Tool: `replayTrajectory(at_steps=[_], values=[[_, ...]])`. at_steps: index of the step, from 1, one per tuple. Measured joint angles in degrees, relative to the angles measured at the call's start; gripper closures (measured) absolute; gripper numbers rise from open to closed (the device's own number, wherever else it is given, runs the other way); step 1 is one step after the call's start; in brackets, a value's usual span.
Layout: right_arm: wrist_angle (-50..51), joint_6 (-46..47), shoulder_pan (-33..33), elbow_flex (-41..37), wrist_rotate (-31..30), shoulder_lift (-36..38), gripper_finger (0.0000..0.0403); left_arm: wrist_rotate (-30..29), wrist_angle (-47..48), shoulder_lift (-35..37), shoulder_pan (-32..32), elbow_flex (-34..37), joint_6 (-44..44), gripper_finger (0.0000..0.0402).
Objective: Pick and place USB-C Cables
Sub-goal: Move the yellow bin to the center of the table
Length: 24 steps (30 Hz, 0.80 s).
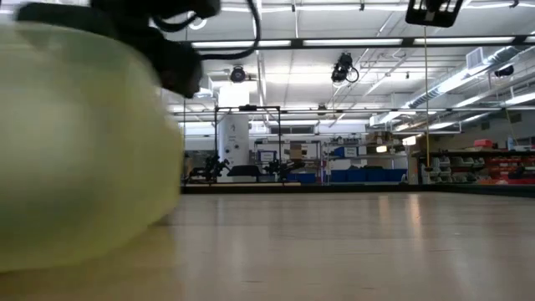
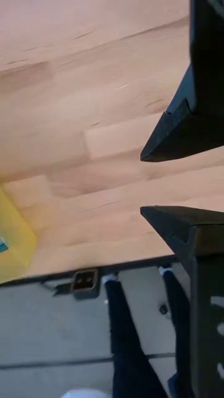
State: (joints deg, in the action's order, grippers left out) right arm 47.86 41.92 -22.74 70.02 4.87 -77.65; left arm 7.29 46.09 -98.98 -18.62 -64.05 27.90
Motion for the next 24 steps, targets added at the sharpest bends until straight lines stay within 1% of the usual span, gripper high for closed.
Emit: replayTrajectory(at_steps=[6, 12, 17, 21, 24], values=[[5.3, 1.7, -1.2, 0.0, 1.3, 0.7, 0.0272, -1.8, -1.4, 0.0, 7.6, -3.1, -6.3, 0.0396], [6.3, 5.7, -2.0, 0.0, 0.7, 2.4, 0.0272, -2.4, -2.0, -1.0, 14.3, -6.7, -14.1, 0.0397], [6.4, 10.5, -2.0, 0.0, -1.9, 4.1, 0.0272, -2.0, -2.0, -4.8, 19.0, -11.6, -21.0, 0.0398], [6.3, 14.8, -2.0, 0.0, -3.8, 4.9, 0.0272, -2.1, -0.2, -9.7, 22.4, -17.9, -25.5, 0.0398], [6.2, 16.4, -2.0, 0.0, -3.9, 5.0, 0.0272, -2.1, 1.6, -13.7, 24.6, -23.4, -27.7, 0.0398]])
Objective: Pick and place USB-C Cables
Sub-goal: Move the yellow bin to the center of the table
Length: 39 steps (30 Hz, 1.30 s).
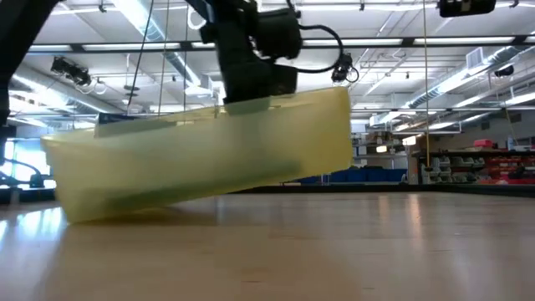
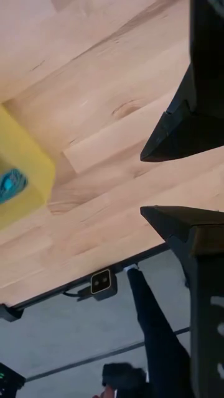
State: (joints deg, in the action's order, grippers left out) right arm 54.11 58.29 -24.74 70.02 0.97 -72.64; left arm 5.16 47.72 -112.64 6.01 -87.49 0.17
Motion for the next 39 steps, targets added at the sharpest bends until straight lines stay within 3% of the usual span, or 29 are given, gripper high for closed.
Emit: replayTrajectory(at_steps=[9, 16, 25, 32, 39], values=[[0.0, 0.0, 0.0, 0.0, 0.5, 0.0, 0.0272, 1.1, 8.3, -10.8, 4.9, -17.8, -5.5, 0.0398], [0.0, -2.6, 0.0, 0.0, 2.0, 0.0, 0.0272, 1.1, 11.8, -16.9, 6.8, -26.3, -8.4, 0.0398], [1.2, -5.0, 0.0, 0.0, 2.0, 0.0, 0.0272, 1.1, 10.3, -20.0, 7.6, -28.4, -10.3, 0.0398], [1.6, -5.5, 0.0, 0.0, 1.6, 0.0, 0.0272, -2.9, 9.8, -20.4, 8.5, -28.4, -17.0, 0.0398], [2.4, -5.8, 0.0, 0.0, 1.5, 0.0, 0.0272, -2.2, 10.0, -20.4, 9.4, -28.4, -16.0, 0.0398]])
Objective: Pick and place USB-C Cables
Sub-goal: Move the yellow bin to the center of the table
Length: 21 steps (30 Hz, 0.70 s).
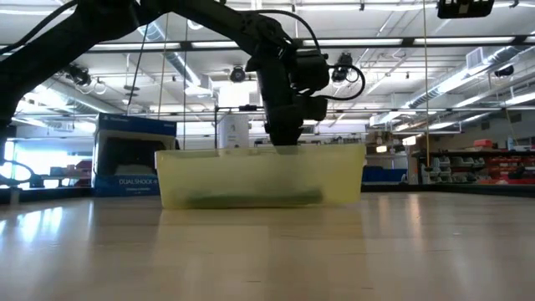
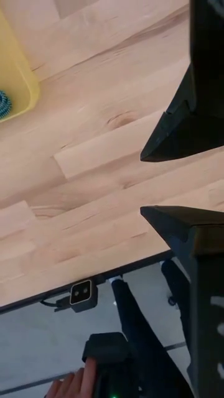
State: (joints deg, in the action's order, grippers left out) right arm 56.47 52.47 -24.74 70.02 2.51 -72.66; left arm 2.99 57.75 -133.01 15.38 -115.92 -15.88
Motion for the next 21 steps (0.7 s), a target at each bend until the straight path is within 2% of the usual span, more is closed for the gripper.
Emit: replayTrajectory(at_steps=[21], values=[[0.0, 0.9, 0.0, 0.0, -0.1, 0.0, 0.0272, 1.9, -2.4, 0.0, -3.1, 0.0, 3.7, 0.0379]])
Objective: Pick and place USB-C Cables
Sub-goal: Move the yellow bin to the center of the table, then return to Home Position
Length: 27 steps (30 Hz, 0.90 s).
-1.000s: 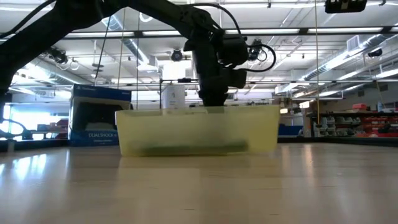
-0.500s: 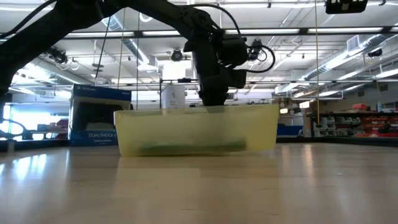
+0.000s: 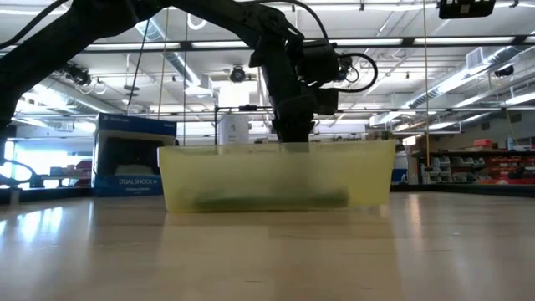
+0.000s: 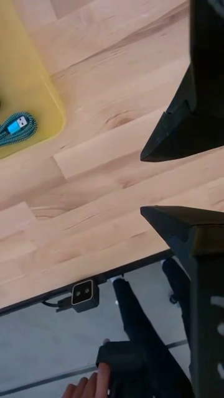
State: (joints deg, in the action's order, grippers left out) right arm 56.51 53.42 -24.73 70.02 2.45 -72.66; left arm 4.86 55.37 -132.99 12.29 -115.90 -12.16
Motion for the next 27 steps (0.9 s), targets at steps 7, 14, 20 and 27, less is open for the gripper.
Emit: replayTrajectory(at_steps=[7, 14, 20, 27], values=[[0.0, 0.4, 0.0, 0.0, 0.2, 0.0, 0.0272, -0.1, 0.1, 0.0, -0.7, 0.0, 1.0, 0.0348], [-0.1, 0.3, 0.0, 0.0, 0.5, 0.0, 0.0272, -1.2, 0.6, 0.3, -1.3, 0.0, 2.4, 0.0284], [0.0, -1.5, 0.0, 0.0, -0.2, 0.0, 0.0272, -2.4, 2.6, 5.3, -0.6, 0.1, 3.0, 0.0245], [0.0, -4.2, 0.0, 0.0, -1.5, 0.0, 0.0272, -2.7, 3.7, 13.8, 1.1, 0.0, 10.9, 0.0243]])
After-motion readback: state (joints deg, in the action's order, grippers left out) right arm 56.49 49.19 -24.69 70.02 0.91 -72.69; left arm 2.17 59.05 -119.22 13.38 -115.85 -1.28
